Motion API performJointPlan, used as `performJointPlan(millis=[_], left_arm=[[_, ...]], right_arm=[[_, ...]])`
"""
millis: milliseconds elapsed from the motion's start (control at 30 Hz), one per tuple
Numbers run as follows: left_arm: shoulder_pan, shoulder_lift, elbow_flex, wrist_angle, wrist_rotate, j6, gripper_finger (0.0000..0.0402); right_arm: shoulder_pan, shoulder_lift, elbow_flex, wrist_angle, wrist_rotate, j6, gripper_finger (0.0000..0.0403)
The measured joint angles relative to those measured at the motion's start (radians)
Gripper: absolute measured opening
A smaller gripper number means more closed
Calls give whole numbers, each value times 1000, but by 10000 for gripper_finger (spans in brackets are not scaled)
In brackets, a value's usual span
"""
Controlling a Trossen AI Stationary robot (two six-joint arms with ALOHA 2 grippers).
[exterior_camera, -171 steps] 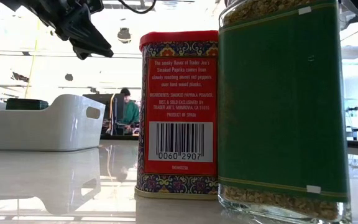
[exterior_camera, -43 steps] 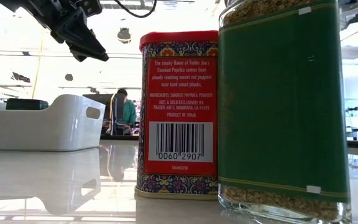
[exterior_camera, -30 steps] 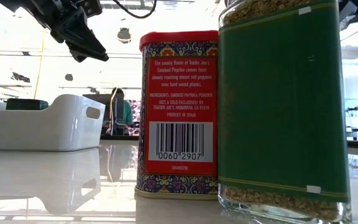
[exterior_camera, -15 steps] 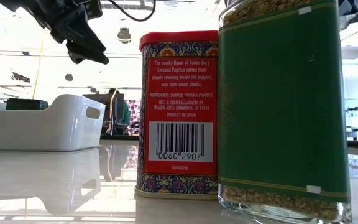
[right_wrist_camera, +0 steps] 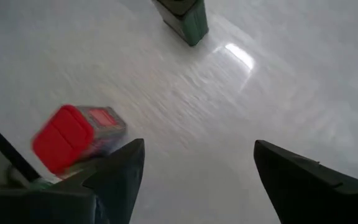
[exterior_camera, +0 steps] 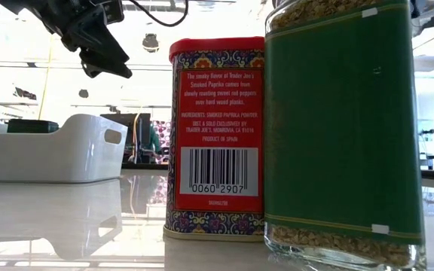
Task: Sort spices by type
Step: Put the green seasoning bottle into the black bin
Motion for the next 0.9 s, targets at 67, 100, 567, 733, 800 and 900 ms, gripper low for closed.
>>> performJointPlan(millis=[67, 100, 567, 733, 800, 900], left_arm=[[0, 0, 0, -2, 0, 0, 172], [0, 0, 0, -4, 0, 0, 172], [0, 0, 0, -29, 0, -15, 171], [0, 0, 0, -27, 0, -18, 171], [0, 0, 0, -19, 0, -18, 171], [0, 0, 0, 3, 0, -18, 171]], right_arm=[[0, 2, 0, -1, 0, -29, 329], [-4, 2, 0, -1, 0, -37, 329], [-139, 2, 0, 83, 8, -208, 315], [-130, 3, 0, 55, 9, -246, 315], [-108, 3, 0, 50, 8, -246, 315], [-76, 3, 0, 52, 8, -246, 315]])
